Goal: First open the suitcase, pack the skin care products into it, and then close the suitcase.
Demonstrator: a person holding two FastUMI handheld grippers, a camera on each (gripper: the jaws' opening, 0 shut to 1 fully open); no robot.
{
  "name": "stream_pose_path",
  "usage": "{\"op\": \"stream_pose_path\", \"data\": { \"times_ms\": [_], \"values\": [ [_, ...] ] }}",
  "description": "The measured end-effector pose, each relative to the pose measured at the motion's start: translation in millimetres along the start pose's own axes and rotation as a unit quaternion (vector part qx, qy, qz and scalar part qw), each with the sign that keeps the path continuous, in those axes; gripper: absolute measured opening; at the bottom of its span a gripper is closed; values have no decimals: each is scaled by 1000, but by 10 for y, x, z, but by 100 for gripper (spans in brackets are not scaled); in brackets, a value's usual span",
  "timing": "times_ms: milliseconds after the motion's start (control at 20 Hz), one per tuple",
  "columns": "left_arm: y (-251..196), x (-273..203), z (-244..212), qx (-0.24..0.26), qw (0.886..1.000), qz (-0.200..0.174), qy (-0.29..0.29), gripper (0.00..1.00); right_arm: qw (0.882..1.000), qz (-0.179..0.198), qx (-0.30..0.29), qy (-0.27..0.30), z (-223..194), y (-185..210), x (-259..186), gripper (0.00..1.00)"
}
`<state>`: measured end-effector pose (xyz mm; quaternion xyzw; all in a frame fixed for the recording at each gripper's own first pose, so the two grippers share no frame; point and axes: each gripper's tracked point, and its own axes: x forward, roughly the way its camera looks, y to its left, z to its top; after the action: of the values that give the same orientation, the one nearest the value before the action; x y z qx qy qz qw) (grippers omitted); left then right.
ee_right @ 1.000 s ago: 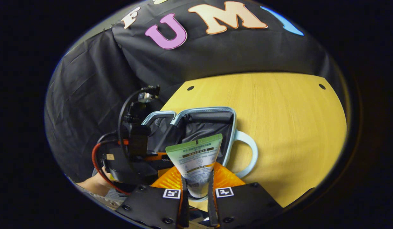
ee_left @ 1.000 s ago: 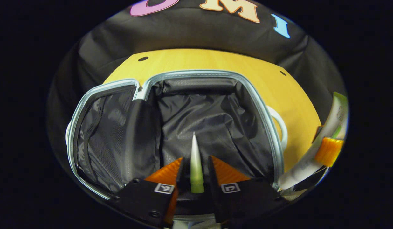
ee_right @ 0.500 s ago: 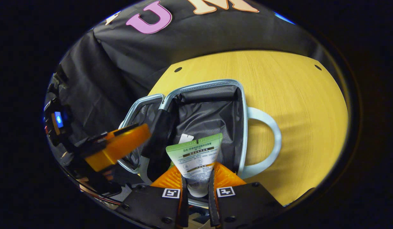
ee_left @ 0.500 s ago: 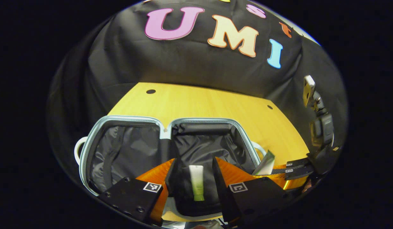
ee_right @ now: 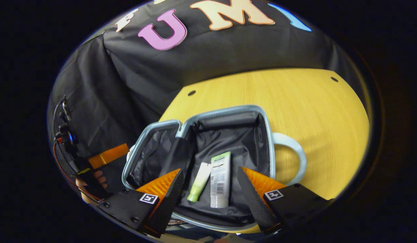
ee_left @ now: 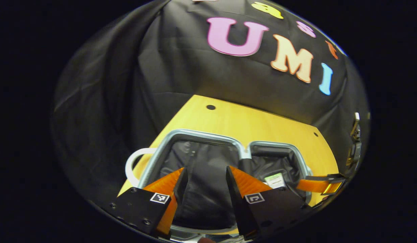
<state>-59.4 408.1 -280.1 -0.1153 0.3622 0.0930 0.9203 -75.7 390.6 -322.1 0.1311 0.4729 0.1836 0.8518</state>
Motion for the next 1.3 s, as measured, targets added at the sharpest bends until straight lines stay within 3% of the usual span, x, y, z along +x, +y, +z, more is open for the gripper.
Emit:
{"op": "stream_pose_path", "data": {
  "times_ms": [100,200,450,800,1000,1200,1250,1300],
  "values": [
    [319,22,21,-8,1000,27,5,72,999,5,-8,-34,157,44,-61,98],
    [641,83,52,-11,998,54,7,86,998,-4,-21,-59,287,3,-138,98],
    [1267,232,-30,-23,994,98,37,86,995,-35,-23,-87,433,-213,-267,98],
    [1632,614,-335,-38,988,110,98,86,991,-74,-19,-109,569,-513,-433,98],
    [1814,750,-404,-36,984,120,124,71,989,-89,-26,-118,605,-646,-514,98],
    [1735,841,-501,-34,983,111,143,25,988,-94,-22,-122,602,-722,-546,98],
    [1727,841,-538,-25,982,111,152,18,988,-92,-21,-120,586,-727,-543,98],
    [1723,837,-566,-15,980,111,162,17,989,-89,-19,-118,581,-726,-547,98]
  ]
}}
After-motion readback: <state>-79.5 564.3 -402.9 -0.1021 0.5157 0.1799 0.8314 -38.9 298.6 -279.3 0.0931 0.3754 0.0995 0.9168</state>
